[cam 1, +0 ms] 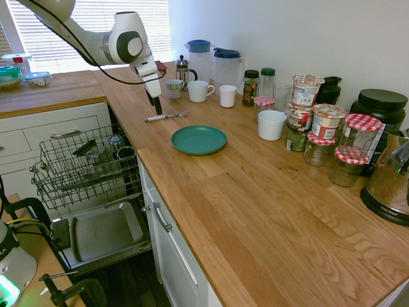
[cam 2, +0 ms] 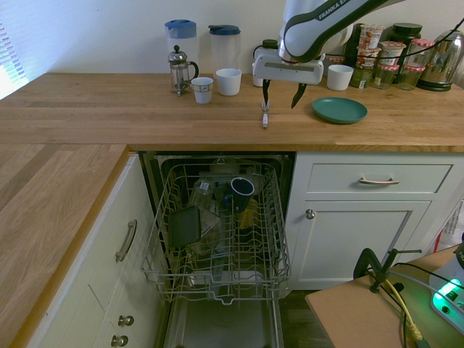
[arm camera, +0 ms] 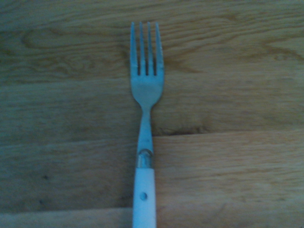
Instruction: Put the fork in the dishwasher
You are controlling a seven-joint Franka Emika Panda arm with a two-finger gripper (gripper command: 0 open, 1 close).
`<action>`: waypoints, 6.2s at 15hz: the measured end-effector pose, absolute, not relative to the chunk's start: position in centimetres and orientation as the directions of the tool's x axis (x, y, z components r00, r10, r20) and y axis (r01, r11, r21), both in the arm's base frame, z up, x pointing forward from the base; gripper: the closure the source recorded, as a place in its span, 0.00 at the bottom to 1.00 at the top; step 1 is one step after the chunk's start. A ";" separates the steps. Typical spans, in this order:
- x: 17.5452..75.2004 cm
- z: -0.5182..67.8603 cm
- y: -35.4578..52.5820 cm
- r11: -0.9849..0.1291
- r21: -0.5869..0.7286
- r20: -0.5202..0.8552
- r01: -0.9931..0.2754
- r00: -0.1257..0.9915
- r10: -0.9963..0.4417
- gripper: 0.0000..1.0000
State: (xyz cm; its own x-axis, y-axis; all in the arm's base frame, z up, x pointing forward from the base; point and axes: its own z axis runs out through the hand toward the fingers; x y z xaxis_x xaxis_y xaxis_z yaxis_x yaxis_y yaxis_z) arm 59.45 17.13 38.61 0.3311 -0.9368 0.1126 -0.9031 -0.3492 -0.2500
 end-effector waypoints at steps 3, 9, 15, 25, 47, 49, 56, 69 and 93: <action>62.0 37.3 17.5 -0.268 -0.257 0.122 -0.929 0.244 -0.962 0.00; 65.3 35.3 18.0 -0.226 -0.221 0.133 -0.949 0.200 -0.971 0.00; 65.7 34.4 19.2 -0.232 -0.175 0.136 -0.957 0.210 -0.968 1.00; 66.4 33.6 19.3 -0.221 -0.150 0.129 -0.964 0.203 -0.971 1.00; 63.2 39.7 17.5 -0.244 -0.199 0.088 -0.949 0.230 -0.969 1.00; 59.8 41.5 18.0 -0.276 -0.199 0.088 -0.940 0.263 -0.961 1.00; 48.2 43.3 23.0 -0.351 -0.222 0.095 -0.910 0.338 -0.936 1.00; 39.8 39.1 32.5 -0.383 -0.240 0.085 -0.892 0.374 -0.924 1.00; 38.8 12.8 36.2 -0.414 -0.063 0.030 -0.908 0.412 -0.910 1.00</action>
